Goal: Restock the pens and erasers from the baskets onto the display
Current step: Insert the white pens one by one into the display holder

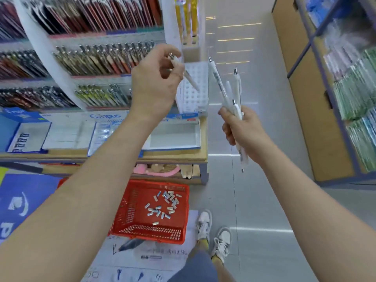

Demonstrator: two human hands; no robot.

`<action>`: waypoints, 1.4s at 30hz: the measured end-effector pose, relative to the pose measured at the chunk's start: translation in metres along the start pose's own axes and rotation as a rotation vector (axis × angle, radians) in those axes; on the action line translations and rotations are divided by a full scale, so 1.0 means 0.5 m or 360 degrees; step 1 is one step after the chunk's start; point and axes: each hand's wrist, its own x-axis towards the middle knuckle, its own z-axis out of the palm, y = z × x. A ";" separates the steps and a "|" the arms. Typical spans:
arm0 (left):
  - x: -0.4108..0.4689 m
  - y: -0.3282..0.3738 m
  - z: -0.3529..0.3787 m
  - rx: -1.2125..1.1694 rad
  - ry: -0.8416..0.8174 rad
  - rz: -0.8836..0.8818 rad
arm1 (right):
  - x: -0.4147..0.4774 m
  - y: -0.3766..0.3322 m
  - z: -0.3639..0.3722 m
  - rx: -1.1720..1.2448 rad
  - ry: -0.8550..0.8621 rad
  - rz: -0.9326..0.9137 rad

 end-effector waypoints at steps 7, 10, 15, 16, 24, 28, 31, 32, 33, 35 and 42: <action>0.116 -0.002 0.044 0.0422 -0.0012 0.0221 | 0.100 -0.050 -0.007 0.0109 0.0028 0.0052; 0.133 -0.015 0.069 0.0583 0.0094 0.0303 | 0.153 -0.066 0.004 0.0137 0.0034 0.0109; 0.147 -0.021 0.122 0.0619 0.0235 0.0358 | 0.211 -0.083 -0.001 0.0208 -0.0047 0.0164; 0.148 -0.022 0.135 0.0608 0.0259 0.0345 | 0.220 -0.085 -0.008 0.0207 -0.0066 0.0174; 0.167 -0.053 0.220 0.0676 0.0421 0.0006 | 0.305 -0.099 -0.073 0.0183 -0.0283 0.0207; 0.181 -0.073 0.249 0.0647 0.0390 -0.0126 | 0.348 -0.100 -0.095 0.0162 -0.0422 0.0247; 0.190 -0.085 0.263 0.0690 0.0380 -0.0164 | 0.375 -0.103 -0.106 0.0148 -0.0503 0.0272; 0.193 -0.088 0.267 0.0704 0.0359 -0.0165 | 0.384 -0.103 -0.109 0.0142 -0.0526 0.0282; 0.195 -0.090 0.270 0.0713 0.0336 -0.0166 | 0.393 -0.103 -0.111 0.0145 -0.0547 0.0294; 0.198 -0.093 0.277 0.0759 0.0273 -0.0169 | 0.410 -0.102 -0.115 0.0173 -0.0587 0.0312; 0.212 -0.090 0.296 0.0649 0.0227 -0.0417 | 0.462 -0.110 -0.105 0.0197 -0.0607 0.0256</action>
